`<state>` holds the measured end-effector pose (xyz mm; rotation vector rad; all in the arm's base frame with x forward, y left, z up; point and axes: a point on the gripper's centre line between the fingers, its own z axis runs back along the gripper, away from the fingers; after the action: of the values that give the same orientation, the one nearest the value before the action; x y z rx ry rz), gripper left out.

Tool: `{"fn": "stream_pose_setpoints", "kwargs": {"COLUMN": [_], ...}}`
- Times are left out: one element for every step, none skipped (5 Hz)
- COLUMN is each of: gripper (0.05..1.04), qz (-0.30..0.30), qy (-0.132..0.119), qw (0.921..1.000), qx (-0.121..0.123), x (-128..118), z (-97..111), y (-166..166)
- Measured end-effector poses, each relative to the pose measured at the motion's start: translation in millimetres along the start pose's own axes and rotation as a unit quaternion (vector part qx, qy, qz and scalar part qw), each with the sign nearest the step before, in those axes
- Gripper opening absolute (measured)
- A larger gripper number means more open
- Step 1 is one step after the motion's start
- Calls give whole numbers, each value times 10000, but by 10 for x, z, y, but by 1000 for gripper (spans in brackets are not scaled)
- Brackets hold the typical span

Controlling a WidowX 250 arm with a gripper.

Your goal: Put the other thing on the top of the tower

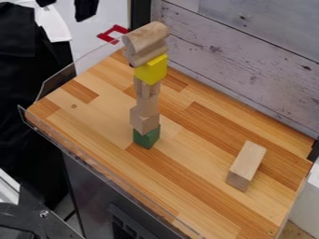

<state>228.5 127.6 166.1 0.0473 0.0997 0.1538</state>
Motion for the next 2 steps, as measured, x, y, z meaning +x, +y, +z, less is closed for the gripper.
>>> {"fn": "stream_pose_setpoints", "kwargs": {"gripper": [1001, 1001], "qz": [-10, -9], "qy": [15, 7], "qw": [10000, 10000], "qx": [-5, -2], "x": [6, 8], "z": [-12, -8], "y": [1, 2]}}
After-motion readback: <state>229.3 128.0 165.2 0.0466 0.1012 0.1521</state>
